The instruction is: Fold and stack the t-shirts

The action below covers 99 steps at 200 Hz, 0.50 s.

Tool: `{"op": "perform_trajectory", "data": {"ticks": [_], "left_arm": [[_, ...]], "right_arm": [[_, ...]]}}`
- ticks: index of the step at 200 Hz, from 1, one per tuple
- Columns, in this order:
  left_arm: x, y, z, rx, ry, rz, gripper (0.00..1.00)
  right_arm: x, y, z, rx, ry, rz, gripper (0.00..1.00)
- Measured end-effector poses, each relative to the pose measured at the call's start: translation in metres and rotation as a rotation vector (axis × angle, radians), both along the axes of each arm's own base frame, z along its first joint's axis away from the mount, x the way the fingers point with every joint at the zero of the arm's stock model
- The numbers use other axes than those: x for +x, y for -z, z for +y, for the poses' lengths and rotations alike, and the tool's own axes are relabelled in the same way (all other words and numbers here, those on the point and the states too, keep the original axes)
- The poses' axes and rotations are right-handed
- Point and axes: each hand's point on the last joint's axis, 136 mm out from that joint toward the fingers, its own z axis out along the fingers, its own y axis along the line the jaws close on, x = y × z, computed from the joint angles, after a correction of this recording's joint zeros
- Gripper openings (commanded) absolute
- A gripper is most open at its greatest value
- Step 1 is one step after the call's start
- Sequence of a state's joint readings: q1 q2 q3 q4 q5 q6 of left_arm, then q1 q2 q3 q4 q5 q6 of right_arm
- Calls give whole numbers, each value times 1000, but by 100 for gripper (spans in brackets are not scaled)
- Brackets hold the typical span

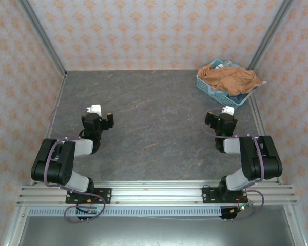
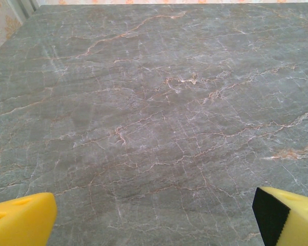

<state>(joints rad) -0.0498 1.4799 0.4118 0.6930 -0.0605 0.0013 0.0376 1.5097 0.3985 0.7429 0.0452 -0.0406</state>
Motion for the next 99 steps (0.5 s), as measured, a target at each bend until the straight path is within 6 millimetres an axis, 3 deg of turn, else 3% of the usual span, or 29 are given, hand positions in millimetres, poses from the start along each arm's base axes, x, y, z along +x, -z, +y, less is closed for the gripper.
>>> {"op": "perform_trajectory", "data": {"ticks": [21, 29, 38, 59, 79, 86, 99], "left_arm": [[-7, -12, 1, 26, -28, -2, 100], [-10, -28, -2, 38, -30, -34, 100], [-12, -52, -7, 43, -28, -91, 100], [-12, -136, -19, 31, -34, -255, 100], [-4, -213, -13, -108, -152, -306, 100], [1, -243, -8, -180, -195, -314, 100], [11, -288, -4, -298, -215, -352, 100]], "right_arm": [[-8, -25, 3, -37, 16, -27, 99], [-11, -43, 6, -42, 23, -62, 99], [-13, -81, 10, -33, 31, -140, 99], [-9, -185, 4, 99, 125, -279, 99], [-6, -289, -5, 253, 180, -410, 99], [-5, -309, -8, 298, 187, -434, 99], [1, -323, -19, 357, 226, -416, 99]]}}
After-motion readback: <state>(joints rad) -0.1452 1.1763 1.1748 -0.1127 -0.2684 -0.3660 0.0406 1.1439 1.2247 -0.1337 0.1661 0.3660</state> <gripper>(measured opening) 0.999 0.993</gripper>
